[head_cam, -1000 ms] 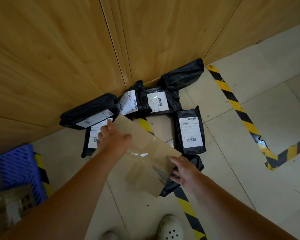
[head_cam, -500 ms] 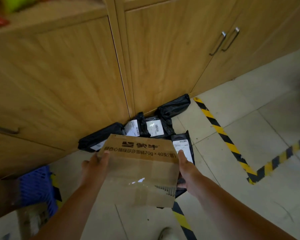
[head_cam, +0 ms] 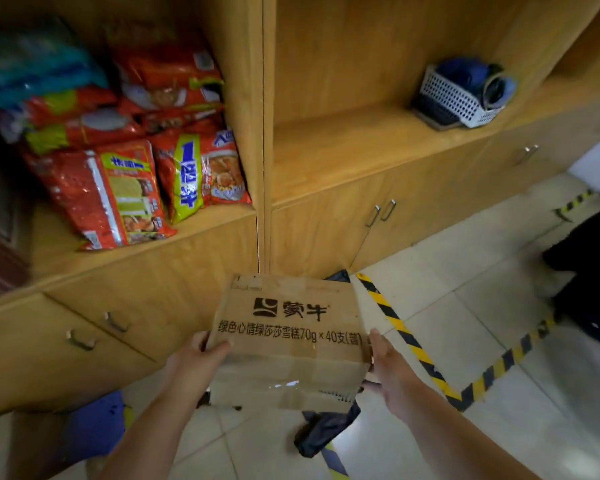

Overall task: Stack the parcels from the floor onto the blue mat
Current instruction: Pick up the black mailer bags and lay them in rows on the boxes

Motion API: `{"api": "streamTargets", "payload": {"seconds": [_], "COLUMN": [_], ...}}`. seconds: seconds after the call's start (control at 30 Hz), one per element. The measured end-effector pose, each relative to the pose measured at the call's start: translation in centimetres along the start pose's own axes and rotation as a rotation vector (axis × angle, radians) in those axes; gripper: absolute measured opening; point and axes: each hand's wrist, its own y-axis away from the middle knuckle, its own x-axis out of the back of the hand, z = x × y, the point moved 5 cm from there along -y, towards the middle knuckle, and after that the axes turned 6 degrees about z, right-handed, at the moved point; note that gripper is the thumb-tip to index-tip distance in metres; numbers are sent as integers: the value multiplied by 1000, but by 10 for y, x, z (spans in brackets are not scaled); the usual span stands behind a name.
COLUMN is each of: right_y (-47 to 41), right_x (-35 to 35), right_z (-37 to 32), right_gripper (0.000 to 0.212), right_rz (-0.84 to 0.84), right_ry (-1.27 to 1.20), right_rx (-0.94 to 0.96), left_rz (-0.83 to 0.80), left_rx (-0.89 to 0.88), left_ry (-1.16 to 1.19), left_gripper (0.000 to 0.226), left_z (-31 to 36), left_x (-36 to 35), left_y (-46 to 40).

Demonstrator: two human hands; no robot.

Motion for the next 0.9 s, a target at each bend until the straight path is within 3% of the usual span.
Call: {"api": "streamTargets", "payload": {"seconds": [0.2, 0.33, 0.43, 0.7, 0.9], "right_y": [100, 160, 195, 239, 243], "right_x": [34, 48, 54, 59, 49], "right_z": [-42, -64, -70, -68, -57], "right_gripper": [49, 53, 56, 57, 34], "right_rz": [-17, -50, -70, -49, -50], "right_ry": [-98, -61, -38, -94, -116], "right_rx": [71, 140, 173, 180, 142], "left_rz": [-86, -130, -160, -178, -108], "left_rx": [-48, -94, -99, -119, -129], "left_ry": [80, 43, -4, 74, 243], "left_gripper": [38, 73, 88, 96, 92], "left_z": [37, 55, 62, 59, 51], "left_x": [52, 86, 109, 145, 154], "left_y": [72, 116, 137, 169, 188]}}
